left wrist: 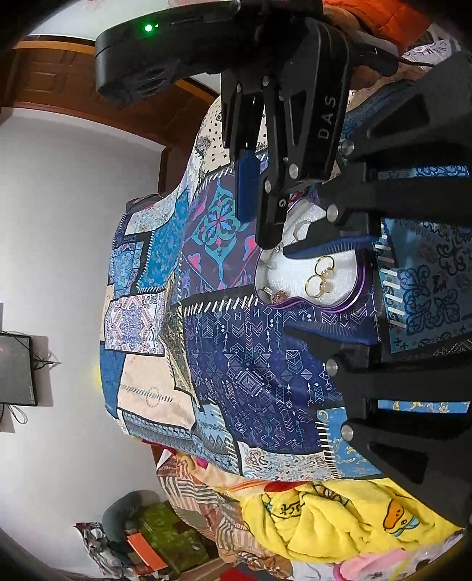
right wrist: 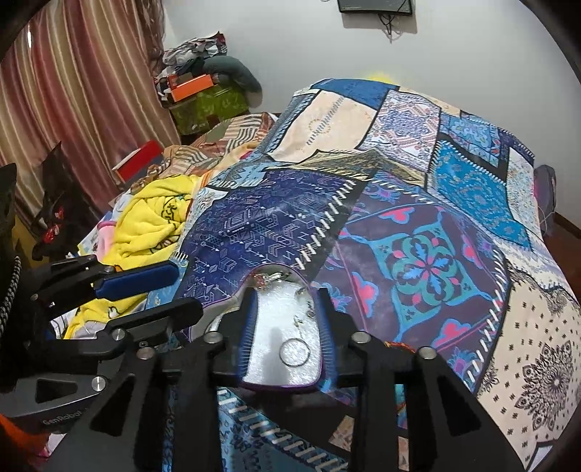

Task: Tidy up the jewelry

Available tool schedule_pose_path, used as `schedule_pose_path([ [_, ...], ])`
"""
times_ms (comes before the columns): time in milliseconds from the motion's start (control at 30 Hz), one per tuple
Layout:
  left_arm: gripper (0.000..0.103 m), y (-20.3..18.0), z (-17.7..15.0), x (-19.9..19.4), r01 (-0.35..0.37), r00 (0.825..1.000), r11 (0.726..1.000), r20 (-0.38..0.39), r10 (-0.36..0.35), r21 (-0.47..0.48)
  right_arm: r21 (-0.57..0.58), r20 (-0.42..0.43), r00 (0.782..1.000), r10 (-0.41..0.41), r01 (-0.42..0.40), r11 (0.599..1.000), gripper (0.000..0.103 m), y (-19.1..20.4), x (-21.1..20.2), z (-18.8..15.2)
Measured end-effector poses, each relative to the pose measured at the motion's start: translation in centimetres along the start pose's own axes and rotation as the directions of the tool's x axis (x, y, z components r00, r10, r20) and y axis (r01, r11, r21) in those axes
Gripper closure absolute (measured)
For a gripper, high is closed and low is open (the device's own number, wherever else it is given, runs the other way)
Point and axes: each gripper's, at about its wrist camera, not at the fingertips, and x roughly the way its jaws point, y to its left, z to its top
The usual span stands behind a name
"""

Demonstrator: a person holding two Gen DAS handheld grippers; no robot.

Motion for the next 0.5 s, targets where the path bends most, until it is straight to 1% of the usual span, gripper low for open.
schedule_pose_path([
  [33, 0.062, -0.1, 0.0, -0.1, -0.003, 1.0, 1.0, 0.003, 0.003, 0.003, 0.004, 0.004, 1.0, -0.005, 0.005, 1.0, 0.068, -0.1, -0.2, -0.1],
  [100, 0.055, -0.4, 0.1, -0.3, -0.008, 1.0, 1.0, 0.007, 0.008, 0.005, 0.013, 0.009, 1.0, -0.014, 0.014, 1.0, 0.067, -0.5, -0.7, -0.2],
  [133, 0.053, -0.5, 0.1, -0.3, -0.009, 1.0, 1.0, 0.008, 0.009, 0.007, 0.019, 0.012, 1.0, -0.019, 0.018, 1.0, 0.066, -0.7, -0.9, -0.3],
  [233, 0.051, -1.0, 0.2, -0.6, -0.014, 1.0, 1.0, 0.008, 0.014, 0.02, 0.035, 0.015, 1.0, -0.028, 0.027, 0.999, 0.065, -1.4, -1.6, -0.7],
  [300, 0.047, -1.4, 0.3, -0.6, -0.014, 1.0, 1.0, 0.003, 0.014, 0.028, 0.042, 0.016, 0.999, -0.042, 0.041, 0.998, 0.065, -1.8, -2.1, -1.0],
  [500, 0.041, -3.2, 0.6, -0.6, -0.015, 1.0, 0.998, -0.002, 0.015, 0.057, 0.075, 0.023, 0.996, -0.089, 0.087, 0.993, 0.065, -3.9, -4.0, -2.4],
])
